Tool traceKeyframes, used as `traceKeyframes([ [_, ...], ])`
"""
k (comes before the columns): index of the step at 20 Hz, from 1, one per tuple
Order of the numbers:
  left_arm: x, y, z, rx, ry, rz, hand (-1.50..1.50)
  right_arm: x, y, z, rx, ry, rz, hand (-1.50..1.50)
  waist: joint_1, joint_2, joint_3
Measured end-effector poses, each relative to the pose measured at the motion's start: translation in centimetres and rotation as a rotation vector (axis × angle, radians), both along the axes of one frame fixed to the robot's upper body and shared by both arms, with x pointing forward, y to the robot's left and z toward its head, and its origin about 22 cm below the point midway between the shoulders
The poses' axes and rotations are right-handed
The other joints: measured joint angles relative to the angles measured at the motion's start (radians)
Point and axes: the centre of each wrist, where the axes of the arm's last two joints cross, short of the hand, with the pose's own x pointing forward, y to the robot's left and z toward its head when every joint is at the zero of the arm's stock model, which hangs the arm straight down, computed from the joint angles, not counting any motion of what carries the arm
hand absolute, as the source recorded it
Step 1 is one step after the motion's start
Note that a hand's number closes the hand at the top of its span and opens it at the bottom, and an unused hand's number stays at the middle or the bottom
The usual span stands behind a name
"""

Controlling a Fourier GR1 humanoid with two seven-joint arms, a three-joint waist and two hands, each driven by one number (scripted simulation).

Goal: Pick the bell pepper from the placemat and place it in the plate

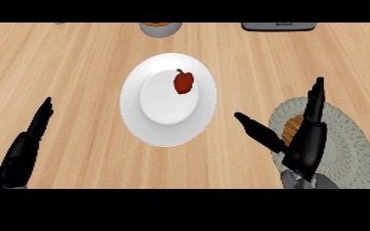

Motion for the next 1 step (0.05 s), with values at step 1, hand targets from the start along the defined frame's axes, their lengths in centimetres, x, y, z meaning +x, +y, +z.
traceKeyframes([
  [1, 0.07, -0.16, -0.19, -0.001, 0.003, -0.001, 0.0, -0.38, -0.65, 0.04, 0.003, -0.002, -0.003, -1.5, 0.001, 0.0, 0.0],
])
